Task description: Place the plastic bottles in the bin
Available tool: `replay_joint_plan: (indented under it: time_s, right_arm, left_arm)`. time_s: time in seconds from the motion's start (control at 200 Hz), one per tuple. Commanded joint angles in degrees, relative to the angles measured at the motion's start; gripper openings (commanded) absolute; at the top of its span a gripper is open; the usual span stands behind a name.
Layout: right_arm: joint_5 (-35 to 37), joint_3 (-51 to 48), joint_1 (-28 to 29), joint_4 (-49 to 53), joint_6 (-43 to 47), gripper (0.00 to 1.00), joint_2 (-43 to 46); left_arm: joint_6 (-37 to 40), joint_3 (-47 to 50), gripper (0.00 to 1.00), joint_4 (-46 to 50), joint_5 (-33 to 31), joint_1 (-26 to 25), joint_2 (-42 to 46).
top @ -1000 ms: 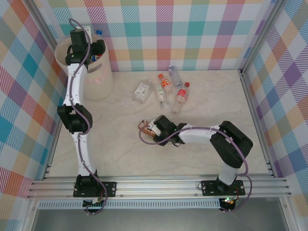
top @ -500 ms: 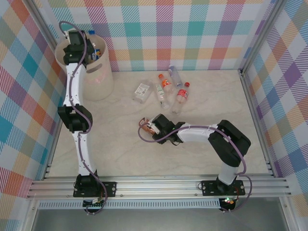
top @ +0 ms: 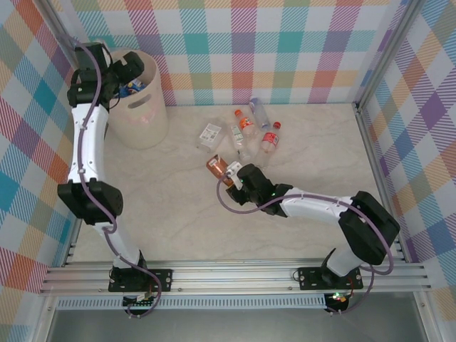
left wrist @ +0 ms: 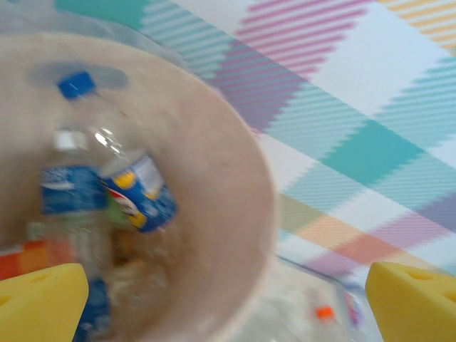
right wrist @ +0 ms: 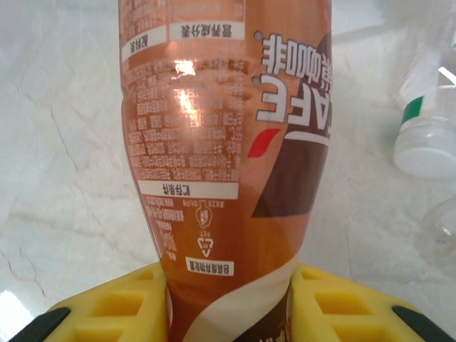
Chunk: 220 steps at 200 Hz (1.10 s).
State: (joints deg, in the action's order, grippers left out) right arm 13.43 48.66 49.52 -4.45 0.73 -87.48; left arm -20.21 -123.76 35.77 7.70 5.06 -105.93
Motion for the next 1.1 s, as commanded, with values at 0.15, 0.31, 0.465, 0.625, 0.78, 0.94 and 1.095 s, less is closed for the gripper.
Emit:
replay_joint_plan:
  time_s: [0.15, 0.31, 0.465, 0.625, 0.78, 0.94, 1.095]
  right_arm:
    - [-8.15, -0.70, -4.32, -11.22, -5.85, 0.14, 3.89]
    - [-12.93, 0.38, -6.33, -15.46, -7.71, 0.15, 3.81]
    - [-16.61, 1.08, -7.49, -18.60, -9.13, 0.15, 3.72]
    - [-20.19, 2.27, -8.38, -19.51, -12.28, 0.15, 3.47]
    - [-20.79, 4.44, -8.47, -17.05, -12.77, 0.15, 2.80]
    - [-21.53, 5.70, -8.48, -16.73, -13.55, 0.15, 2.49]
    - [-22.70, 7.04, -8.47, -16.11, -14.01, 0.16, 1.73]
  left_arm:
    - [-8.24, 19.76, 1.00, -14.52, 17.05, -4.40, 12.76]
    - [-10.65, 31.35, 1.00, -22.36, 17.96, -10.83, 18.06]
    - [-13.03, 39.24, 1.00, -28.83, 22.71, -17.59, 18.67]
    - [-11.84, 44.97, 1.00, -32.25, 23.42, -24.82, 18.68]
    - [-11.93, 50.57, 1.00, -35.29, 21.61, -27.62, 20.14]
    - [-11.04, 52.51, 1.00, -31.40, 17.93, -27.97, 20.63]
    - [-11.35, 53.37, 0.94, -33.91, 23.34, -28.00, 20.28]
